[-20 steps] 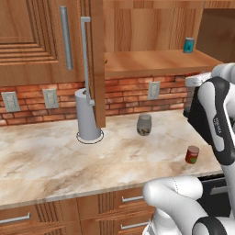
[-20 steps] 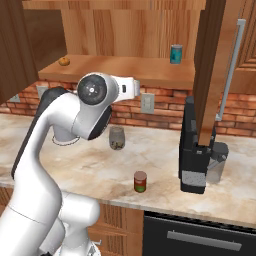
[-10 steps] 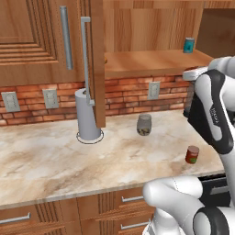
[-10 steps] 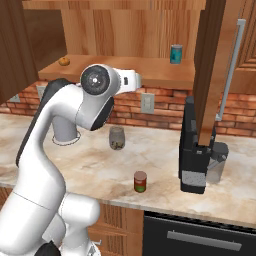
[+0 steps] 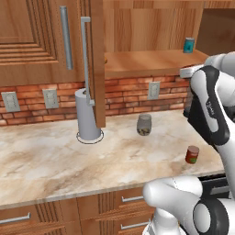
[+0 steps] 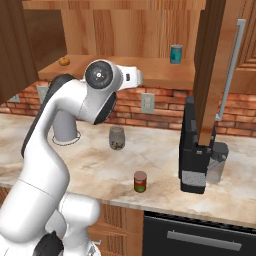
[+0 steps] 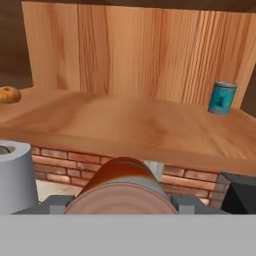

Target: Pick the cans from the counter and place them in their designated side in the cabinet.

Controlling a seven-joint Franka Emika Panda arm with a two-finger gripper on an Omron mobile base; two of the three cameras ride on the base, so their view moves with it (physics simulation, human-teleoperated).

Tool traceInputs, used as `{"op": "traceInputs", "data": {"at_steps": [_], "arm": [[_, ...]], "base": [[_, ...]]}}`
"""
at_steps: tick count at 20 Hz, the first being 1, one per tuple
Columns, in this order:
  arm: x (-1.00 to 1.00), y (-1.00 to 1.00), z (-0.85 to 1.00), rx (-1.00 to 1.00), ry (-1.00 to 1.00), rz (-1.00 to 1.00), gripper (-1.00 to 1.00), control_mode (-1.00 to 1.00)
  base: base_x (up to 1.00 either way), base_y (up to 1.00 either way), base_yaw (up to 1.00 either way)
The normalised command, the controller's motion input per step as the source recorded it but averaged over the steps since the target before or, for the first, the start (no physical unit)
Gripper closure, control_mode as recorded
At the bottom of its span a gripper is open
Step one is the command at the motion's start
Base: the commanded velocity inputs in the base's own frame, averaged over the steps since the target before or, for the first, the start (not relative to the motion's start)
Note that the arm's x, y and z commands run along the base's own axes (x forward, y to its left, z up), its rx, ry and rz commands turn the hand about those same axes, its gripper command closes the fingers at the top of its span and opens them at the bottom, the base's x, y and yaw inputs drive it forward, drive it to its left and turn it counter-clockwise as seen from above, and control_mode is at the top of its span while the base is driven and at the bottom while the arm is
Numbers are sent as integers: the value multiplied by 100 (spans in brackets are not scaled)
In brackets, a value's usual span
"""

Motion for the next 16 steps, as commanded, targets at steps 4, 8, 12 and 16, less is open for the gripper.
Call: {"op": "traceInputs", "data": {"at_steps": [4, 8, 12, 16], "arm": [[21, -5, 5, 0, 0, 0, 100, -100], [21, -5, 5, 0, 0, 0, 100, -100], [18, -5, 3, 0, 0, 0, 100, -100], [18, -2, 4, 0, 0, 0, 100, -100]], "base": [[0, 0, 0], [0, 0, 0], [0, 0, 0], [0, 0, 0]]}}
